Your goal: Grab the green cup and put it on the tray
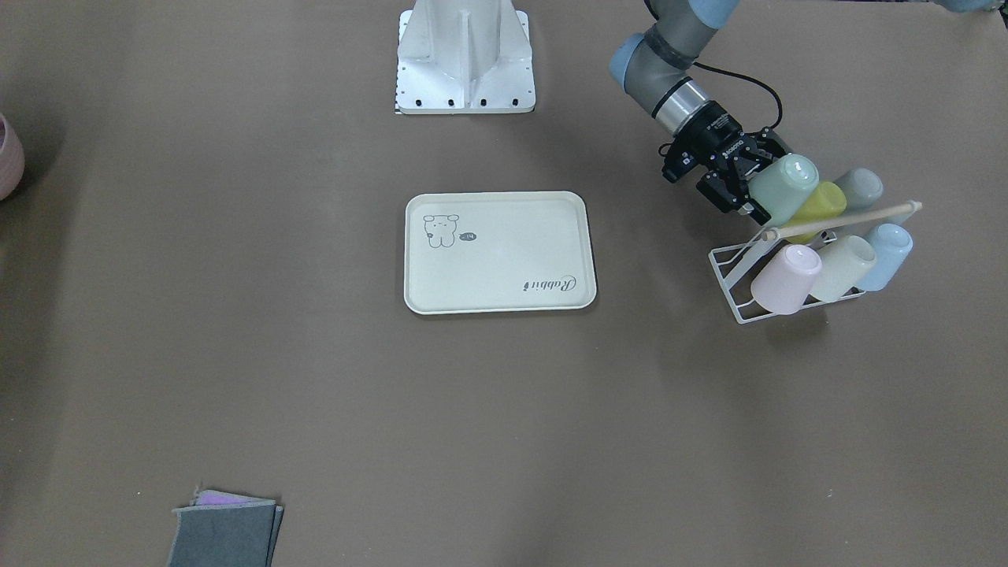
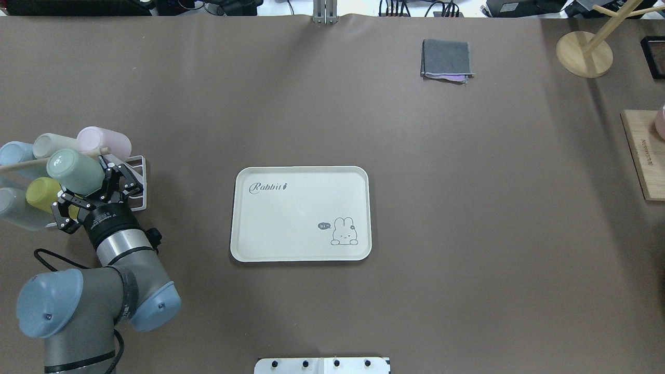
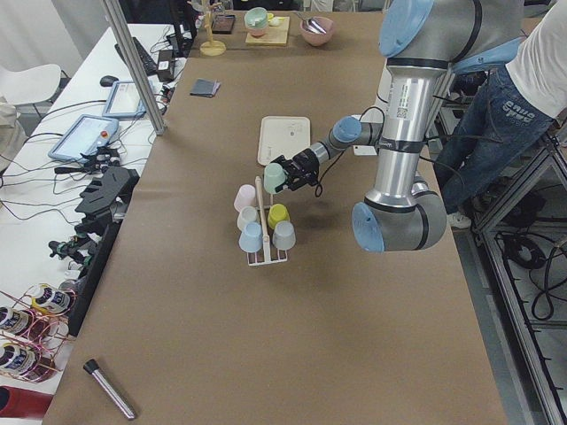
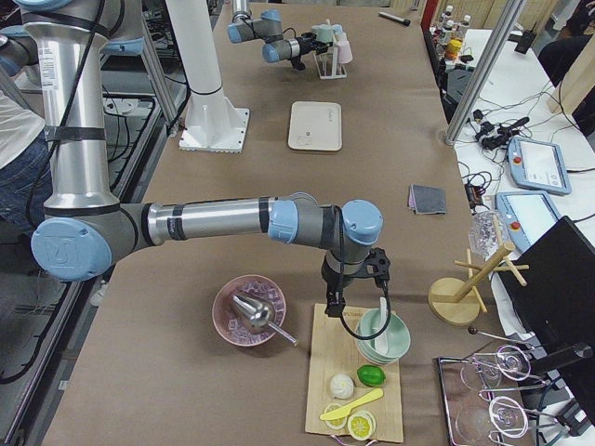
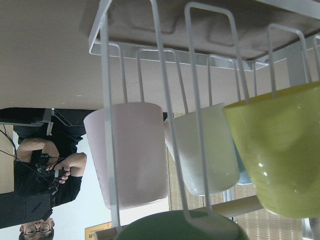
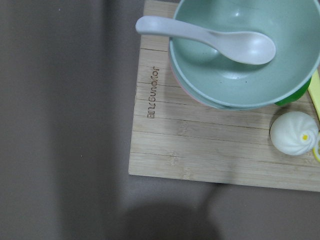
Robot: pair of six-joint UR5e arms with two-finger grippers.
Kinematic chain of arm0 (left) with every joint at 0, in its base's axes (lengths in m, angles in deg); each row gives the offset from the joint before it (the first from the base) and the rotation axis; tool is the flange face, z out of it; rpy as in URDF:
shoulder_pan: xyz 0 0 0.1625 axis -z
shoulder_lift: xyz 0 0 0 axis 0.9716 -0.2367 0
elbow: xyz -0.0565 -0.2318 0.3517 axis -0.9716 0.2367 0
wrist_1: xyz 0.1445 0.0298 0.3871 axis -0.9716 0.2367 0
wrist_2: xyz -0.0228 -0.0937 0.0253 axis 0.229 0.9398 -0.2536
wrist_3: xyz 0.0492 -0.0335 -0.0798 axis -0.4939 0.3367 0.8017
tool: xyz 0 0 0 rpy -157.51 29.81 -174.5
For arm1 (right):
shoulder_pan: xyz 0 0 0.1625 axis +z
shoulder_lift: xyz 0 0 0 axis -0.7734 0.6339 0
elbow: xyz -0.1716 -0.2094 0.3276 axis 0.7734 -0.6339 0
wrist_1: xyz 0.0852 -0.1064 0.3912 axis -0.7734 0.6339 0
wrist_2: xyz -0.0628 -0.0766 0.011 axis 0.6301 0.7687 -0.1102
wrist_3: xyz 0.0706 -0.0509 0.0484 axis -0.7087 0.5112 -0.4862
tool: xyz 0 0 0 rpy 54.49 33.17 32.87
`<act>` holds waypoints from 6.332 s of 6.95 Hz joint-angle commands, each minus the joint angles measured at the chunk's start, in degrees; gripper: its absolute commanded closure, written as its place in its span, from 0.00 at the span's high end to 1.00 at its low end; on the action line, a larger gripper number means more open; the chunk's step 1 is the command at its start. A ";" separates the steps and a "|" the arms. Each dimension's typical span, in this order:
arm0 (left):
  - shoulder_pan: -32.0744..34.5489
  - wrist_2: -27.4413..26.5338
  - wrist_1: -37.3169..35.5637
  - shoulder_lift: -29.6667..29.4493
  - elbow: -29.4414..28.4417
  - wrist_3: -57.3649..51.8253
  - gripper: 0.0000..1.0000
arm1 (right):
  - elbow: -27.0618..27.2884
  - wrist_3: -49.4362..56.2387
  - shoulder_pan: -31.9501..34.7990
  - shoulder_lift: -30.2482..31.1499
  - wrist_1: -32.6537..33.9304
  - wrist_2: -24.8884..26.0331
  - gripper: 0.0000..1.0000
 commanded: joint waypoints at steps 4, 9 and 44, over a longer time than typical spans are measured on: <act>1.41 0.22 -4.04 -3.36 6.13 0.20 0.78 | 0.00 0.00 0.73 0.04 0.23 -0.30 1.00; 1.77 8.72 55.01 -3.38 -2.90 3.08 0.77 | -0.88 0.00 1.00 0.13 0.31 -0.30 1.00; 0.72 20.70 141.95 -16.21 -41.85 60.24 0.78 | -1.14 0.44 1.09 0.48 0.14 -0.12 1.00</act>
